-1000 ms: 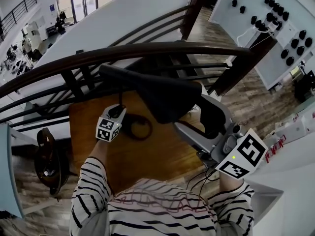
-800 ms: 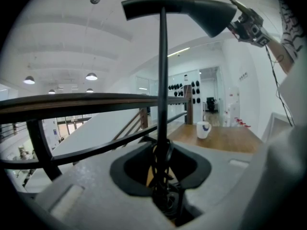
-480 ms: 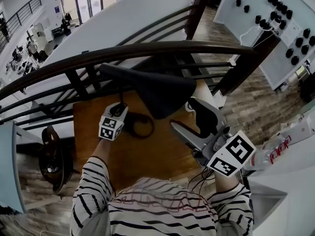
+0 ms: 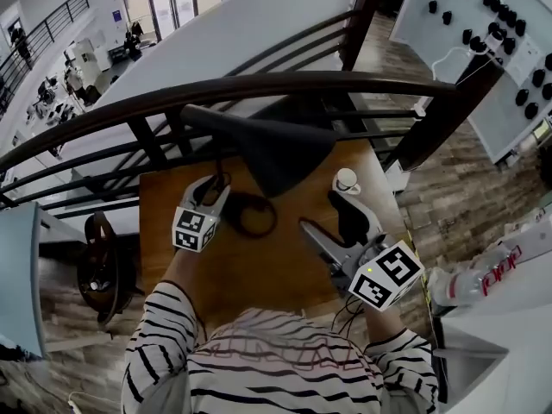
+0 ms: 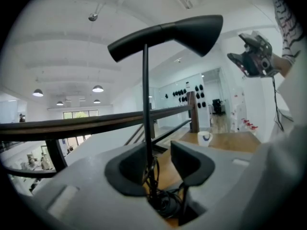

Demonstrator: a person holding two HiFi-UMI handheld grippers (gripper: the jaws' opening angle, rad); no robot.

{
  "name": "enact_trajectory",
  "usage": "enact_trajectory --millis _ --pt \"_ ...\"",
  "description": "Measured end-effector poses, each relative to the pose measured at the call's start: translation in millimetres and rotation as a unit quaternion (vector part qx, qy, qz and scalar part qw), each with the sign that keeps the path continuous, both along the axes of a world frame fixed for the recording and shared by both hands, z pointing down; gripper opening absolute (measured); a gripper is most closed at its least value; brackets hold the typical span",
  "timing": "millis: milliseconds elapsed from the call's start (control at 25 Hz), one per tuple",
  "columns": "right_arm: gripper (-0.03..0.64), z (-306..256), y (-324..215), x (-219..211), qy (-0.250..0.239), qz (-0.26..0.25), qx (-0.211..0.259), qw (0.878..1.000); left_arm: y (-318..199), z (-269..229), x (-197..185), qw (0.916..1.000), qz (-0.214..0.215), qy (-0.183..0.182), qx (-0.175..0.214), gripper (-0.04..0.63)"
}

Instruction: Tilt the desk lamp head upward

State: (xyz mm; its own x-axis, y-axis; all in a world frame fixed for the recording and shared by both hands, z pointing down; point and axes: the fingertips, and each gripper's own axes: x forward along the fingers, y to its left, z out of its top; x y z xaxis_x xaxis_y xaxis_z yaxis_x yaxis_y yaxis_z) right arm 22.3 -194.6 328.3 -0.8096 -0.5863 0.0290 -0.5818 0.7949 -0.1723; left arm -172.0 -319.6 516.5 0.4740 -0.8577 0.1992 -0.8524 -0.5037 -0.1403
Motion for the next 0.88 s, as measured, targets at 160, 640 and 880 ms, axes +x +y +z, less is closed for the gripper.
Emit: enact_trajectory --millis 160,640,880 --pt "0.310 20.1 -0.4 12.0 -0.018 0.012 -0.025 0.999 22.7 -11.9 7.5 0.9999 -0.006 0.006 0.011 0.155" --pt "0.304 83.6 2.7 53.7 -0.021 0.048 -0.080 0.995 80.1 -27.6 46.9 0.9990 -0.026 0.026 0.025 0.172" --pt "0.293 121.1 12.6 57.5 -0.015 0.037 -0.115 0.993 114.7 -24.5 67.8 0.9980 -0.044 0.037 0.029 0.173"
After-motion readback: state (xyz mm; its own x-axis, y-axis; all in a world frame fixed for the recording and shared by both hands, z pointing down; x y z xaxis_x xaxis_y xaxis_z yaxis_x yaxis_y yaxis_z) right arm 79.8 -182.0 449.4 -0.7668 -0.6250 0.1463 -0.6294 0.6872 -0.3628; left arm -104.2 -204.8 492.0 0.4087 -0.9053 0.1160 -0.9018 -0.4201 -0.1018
